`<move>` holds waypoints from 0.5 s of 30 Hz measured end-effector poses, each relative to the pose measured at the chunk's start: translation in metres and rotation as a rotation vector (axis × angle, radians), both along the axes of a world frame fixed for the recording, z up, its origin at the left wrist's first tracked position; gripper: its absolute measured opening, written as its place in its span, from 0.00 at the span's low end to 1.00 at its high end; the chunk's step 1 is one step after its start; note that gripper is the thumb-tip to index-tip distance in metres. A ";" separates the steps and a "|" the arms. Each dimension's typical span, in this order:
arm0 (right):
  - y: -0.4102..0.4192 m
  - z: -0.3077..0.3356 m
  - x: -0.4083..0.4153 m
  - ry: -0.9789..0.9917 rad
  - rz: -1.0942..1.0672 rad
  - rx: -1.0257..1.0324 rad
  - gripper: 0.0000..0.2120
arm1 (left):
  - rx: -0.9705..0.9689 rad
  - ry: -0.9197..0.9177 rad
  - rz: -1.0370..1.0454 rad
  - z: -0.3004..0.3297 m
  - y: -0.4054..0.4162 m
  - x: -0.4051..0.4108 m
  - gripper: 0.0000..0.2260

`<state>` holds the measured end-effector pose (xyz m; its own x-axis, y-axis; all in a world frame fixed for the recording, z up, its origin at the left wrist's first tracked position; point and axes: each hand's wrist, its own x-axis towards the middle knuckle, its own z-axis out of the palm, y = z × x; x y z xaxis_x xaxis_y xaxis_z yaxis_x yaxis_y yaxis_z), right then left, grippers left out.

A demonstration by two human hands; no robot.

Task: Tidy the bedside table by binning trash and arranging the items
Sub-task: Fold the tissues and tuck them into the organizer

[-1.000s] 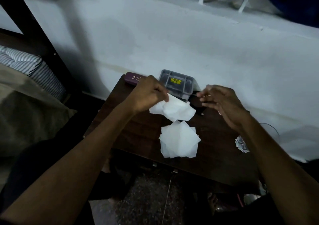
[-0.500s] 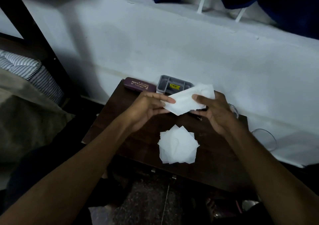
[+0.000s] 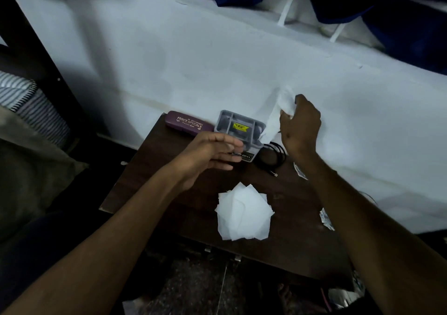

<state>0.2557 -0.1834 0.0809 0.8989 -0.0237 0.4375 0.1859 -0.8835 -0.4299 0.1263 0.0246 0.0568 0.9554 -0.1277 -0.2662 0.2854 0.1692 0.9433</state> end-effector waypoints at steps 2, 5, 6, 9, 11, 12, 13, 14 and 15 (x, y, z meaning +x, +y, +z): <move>0.006 -0.007 0.002 -0.001 0.003 -0.036 0.09 | 0.006 -0.009 -0.008 0.000 0.002 0.000 0.13; 0.014 -0.016 0.000 0.013 0.019 -0.032 0.10 | 0.013 -0.015 -0.018 -0.001 0.005 -0.001 0.13; 0.017 -0.020 -0.001 0.023 0.026 -0.021 0.11 | 0.013 -0.012 -0.016 -0.001 0.006 -0.001 0.13; 0.021 -0.032 -0.003 0.114 0.031 0.010 0.15 | 0.020 -0.007 -0.012 -0.002 0.010 -0.002 0.13; 0.021 -0.038 -0.006 0.196 0.020 0.046 0.20 | 0.026 -0.002 -0.011 -0.003 0.013 -0.003 0.13; 0.020 -0.041 -0.008 0.229 0.007 0.042 0.21 | 0.028 -0.001 -0.011 -0.004 0.014 -0.004 0.13; 0.018 -0.044 -0.009 0.256 -0.002 0.012 0.21 | 0.029 0.000 -0.010 -0.004 0.016 -0.005 0.13; 0.017 -0.046 -0.009 0.279 -0.006 -0.027 0.21 | 0.030 0.000 -0.010 -0.005 0.018 -0.005 0.13; 0.015 -0.047 -0.008 0.300 -0.007 -0.049 0.20 | 0.032 -0.002 -0.010 -0.005 0.019 -0.006 0.13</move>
<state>0.2478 -0.1685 0.0342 0.9881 -0.0154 0.1529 0.0511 -0.9054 -0.4214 0.1201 0.0437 0.0517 0.9546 -0.1285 -0.2688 0.2854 0.1362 0.9487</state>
